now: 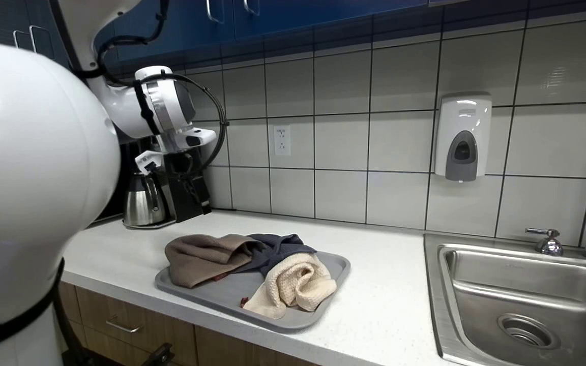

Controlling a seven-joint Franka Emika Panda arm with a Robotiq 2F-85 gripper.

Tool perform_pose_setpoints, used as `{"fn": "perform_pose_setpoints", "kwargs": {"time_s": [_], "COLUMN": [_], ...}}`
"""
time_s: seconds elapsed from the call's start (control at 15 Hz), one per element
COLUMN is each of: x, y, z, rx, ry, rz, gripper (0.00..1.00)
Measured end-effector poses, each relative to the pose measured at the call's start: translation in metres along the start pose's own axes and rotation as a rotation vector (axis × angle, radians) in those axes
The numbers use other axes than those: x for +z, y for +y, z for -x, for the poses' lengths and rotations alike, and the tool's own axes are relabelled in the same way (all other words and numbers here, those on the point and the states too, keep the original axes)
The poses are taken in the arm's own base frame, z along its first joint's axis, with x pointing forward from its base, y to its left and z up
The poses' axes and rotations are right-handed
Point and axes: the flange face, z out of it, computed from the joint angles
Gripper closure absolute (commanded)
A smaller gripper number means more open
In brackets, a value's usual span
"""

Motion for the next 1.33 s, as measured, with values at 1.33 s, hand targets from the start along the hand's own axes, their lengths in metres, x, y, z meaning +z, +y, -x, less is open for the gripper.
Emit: {"fn": "perform_pose_setpoints", "kwargs": {"time_s": [1.33], "x": [-0.052], "y": [0.125], "z": [-0.011], "rx": [-0.364], "ry": [-0.231], "rz": [-0.252], "gripper": [0.0]}}
